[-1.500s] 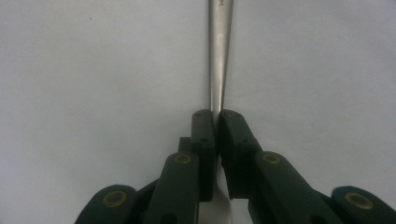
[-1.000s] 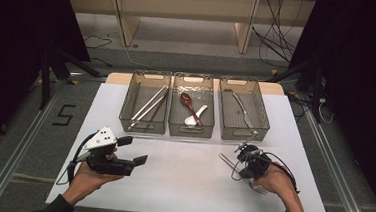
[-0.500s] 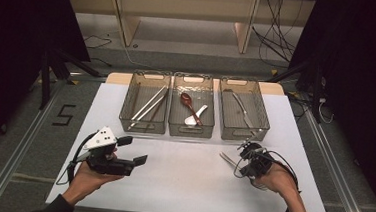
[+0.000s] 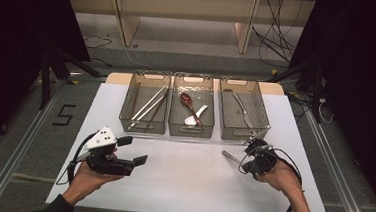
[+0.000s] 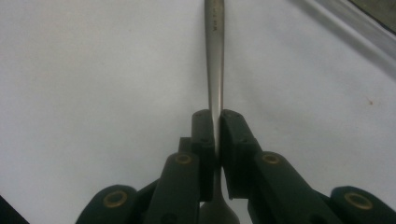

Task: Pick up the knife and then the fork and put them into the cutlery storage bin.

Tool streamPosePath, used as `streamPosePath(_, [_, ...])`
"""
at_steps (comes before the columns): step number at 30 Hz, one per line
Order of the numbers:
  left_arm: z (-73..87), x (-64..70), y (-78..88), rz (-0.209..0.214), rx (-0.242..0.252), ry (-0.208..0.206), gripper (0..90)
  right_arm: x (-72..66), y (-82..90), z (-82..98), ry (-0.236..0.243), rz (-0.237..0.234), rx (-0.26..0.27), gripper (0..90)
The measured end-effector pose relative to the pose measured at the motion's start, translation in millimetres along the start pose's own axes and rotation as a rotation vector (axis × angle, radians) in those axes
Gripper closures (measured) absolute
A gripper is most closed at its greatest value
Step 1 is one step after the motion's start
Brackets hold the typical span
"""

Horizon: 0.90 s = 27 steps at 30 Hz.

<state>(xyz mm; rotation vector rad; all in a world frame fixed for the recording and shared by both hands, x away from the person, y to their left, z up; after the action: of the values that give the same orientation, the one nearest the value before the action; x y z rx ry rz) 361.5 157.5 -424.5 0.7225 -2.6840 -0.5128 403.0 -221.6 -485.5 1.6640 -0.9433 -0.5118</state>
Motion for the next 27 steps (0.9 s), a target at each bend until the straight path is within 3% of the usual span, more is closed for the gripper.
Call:
streamPosePath(6, [-0.1, -0.1, -0.1, -0.001, 0.001, 0.001, 16.3, 4.8, 8.0, -1.6, -0.021, -0.003, 0.035, 85.1])
streamPosePath(19, [0.2, -0.8, -0.1, -0.002, 0.000, 0.003, 16.3, 18.0, 47.5, -10.3, -0.039, 0.023, 0.144, 85.1])
streamPosePath(27, [0.4, -1.2, -0.8, -0.004, 0.002, 0.011, 16.3, 38.6, 65.0, -26.9, -0.087, 0.049, 0.203, 85.1])
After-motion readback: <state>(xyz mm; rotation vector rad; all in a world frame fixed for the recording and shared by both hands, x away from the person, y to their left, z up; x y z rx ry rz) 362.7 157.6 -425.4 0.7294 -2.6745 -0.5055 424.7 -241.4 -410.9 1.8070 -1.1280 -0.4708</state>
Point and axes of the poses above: each handheld gripper's, and its own axes: y roughly backward along the jaws, z roughly out of its underside, x roughly to its right, the point moved 6 cm from there along -y, roughly forward along the jaws, and after that the axes turned 11 degrees about z, right-handed, at the moved point
